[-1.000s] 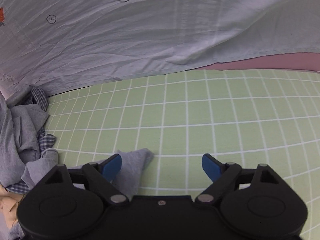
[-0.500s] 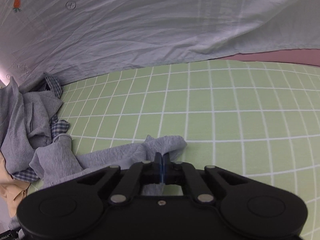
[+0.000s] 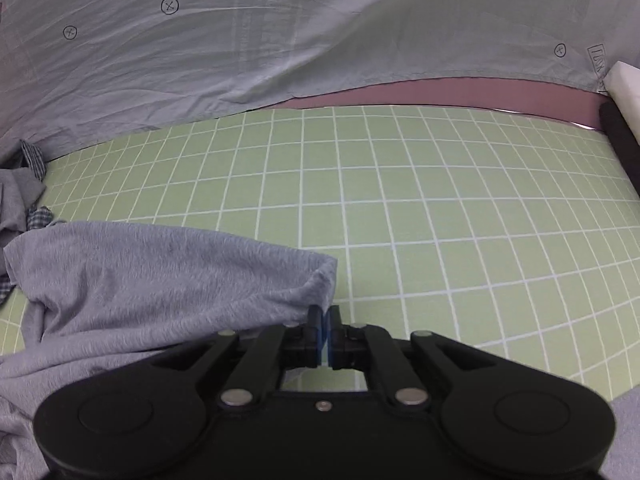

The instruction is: Fold clothes

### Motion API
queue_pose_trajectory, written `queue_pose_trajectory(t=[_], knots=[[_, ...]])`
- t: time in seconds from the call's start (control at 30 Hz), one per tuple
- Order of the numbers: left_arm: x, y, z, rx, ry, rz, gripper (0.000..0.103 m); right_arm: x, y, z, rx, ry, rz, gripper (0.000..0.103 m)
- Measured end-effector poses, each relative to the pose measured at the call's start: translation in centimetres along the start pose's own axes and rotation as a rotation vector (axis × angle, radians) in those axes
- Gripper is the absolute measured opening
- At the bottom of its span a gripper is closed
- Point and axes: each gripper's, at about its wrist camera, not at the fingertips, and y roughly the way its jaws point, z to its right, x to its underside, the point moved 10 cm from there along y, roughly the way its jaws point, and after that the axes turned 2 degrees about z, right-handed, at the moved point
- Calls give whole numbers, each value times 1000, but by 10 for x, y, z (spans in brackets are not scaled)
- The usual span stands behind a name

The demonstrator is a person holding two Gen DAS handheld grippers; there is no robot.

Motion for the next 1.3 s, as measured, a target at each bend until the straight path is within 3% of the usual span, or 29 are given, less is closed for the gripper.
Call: queue_pose_trajectory(t=[0.03,0.07,0.1,0.2,0.37,0.57,0.63,0.67,0.7,0.73,0.8,0.93,1.03,1.3], knots=[[0,0,0,-1,2,0,90,-6,-1,-2,4,-3,23,27],[0,0,0,-3,4,0,91,-15,-2,-4,1,-9,51,46],[0,1,-1,-4,5,-1,92,-24,-2,-9,-12,-23,74,58],[-1,3,-1,-12,3,-5,95,-46,11,-33,-75,-99,93,75],[-3,7,-1,-36,-7,-21,102,-57,52,-72,-145,-244,70,74],[-5,8,2,-60,-12,-23,103,-44,76,-103,-261,-294,5,72],[-5,8,3,-65,-13,-22,103,-37,79,-109,-273,-321,-12,70],[-5,8,4,-67,-13,-22,103,-34,80,-112,-280,-334,-20,62],[-5,8,4,-70,-13,-22,103,-32,80,-115,-282,-360,-18,45],[-5,8,5,-70,-12,-22,103,-30,79,-117,-281,-395,-8,37],[-4,8,6,-70,-10,-21,103,-28,77,-121,-299,-442,-11,1],[-3,6,6,-67,-6,-18,103,-27,74,-108,-232,-505,15,1],[-2,4,7,-64,-3,-13,103,-32,70,-69,-137,-394,26,1],[-2,0,10,-58,6,-9,103,-21,13,108,324,-48,44,1]])
